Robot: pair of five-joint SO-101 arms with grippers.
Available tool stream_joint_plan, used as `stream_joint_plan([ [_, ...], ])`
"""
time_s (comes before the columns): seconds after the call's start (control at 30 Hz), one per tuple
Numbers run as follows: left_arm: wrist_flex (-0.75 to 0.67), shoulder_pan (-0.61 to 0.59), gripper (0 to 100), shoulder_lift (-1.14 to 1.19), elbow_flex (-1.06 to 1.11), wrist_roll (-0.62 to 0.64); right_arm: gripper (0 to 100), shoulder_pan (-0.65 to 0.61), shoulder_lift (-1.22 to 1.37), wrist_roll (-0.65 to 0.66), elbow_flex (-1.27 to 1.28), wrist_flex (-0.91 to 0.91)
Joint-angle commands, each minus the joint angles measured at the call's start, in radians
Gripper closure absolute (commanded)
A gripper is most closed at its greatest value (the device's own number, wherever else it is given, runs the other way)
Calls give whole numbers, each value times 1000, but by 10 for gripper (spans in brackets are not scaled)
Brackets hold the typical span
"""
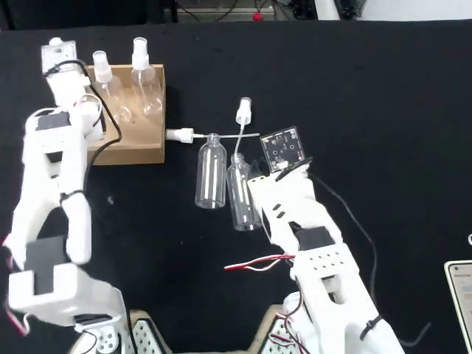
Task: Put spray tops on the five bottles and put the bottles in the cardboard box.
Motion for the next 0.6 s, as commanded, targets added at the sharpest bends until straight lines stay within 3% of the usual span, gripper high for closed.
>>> stream_joint_plan([
  [0.0,109,-8,948,-166,-71,2,963,15,-13,2,-16,-26],
  [0.1,213,-28,946,-269,-71,-8,963,15,-16,2,-16,-26],
  [0.27,327,-142,945,-414,-70,-149,963,15,-13,2,-16,-26],
  [0.57,437,-390,945,-436,-71,-331,963,15,-13,2,-16,-28],
])
